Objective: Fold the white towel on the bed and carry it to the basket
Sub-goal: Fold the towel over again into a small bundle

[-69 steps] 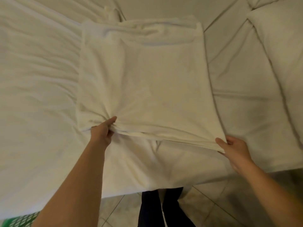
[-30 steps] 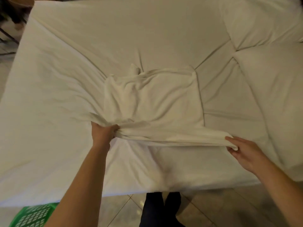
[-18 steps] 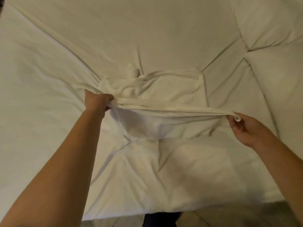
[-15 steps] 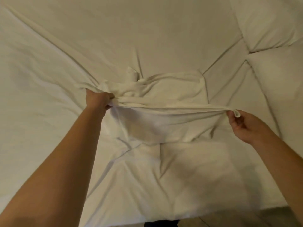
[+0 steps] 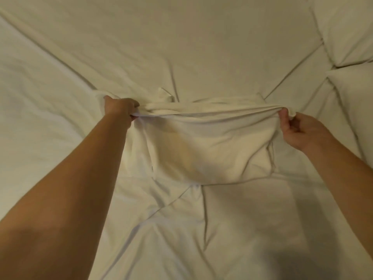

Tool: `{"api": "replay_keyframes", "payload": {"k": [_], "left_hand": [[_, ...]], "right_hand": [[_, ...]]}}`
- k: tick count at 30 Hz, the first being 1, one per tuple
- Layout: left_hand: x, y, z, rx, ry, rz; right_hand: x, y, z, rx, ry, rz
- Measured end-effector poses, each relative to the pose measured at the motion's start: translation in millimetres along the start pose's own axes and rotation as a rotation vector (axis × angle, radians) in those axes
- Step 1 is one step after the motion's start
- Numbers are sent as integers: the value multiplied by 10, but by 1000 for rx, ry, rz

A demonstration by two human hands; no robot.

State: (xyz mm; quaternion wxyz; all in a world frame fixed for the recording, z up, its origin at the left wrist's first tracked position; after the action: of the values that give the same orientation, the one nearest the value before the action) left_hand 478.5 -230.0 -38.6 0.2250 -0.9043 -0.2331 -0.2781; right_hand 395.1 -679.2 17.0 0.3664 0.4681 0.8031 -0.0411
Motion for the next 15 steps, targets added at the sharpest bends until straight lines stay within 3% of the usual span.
{"api": "replay_keyframes", "payload": {"k": [4,6,10,13,15], "left_hand": [[11,11,-47,-109,90,32],[-100,-16,-76,-85,152,191],[-598,-191,-286,23,505,626],[-1017,-286,-400,-21,675,820],[-1286,-324,-388,-63,794,964]], "right_hand": [[19,163,133,-133,-10,80],[100,195,179,-111,-37,-62],[494,64,144,-147,-278,-784],[880,-119,81,-352,-516,-1360],[1153,-316,71,-470,-581,-1607]]}}
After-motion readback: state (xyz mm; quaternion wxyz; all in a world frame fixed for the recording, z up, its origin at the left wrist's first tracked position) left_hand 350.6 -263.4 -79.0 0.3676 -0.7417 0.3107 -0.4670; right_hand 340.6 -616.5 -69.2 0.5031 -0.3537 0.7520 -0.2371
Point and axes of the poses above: each hand's wrist, its own z-axis towards the middle knuckle, its own y-axis out of the palm, x = y × z, the point moved 1 cm from there along z, towards the middle knuckle, and after that the axes turned 8 degrees about -y, right-handed, at the moved point
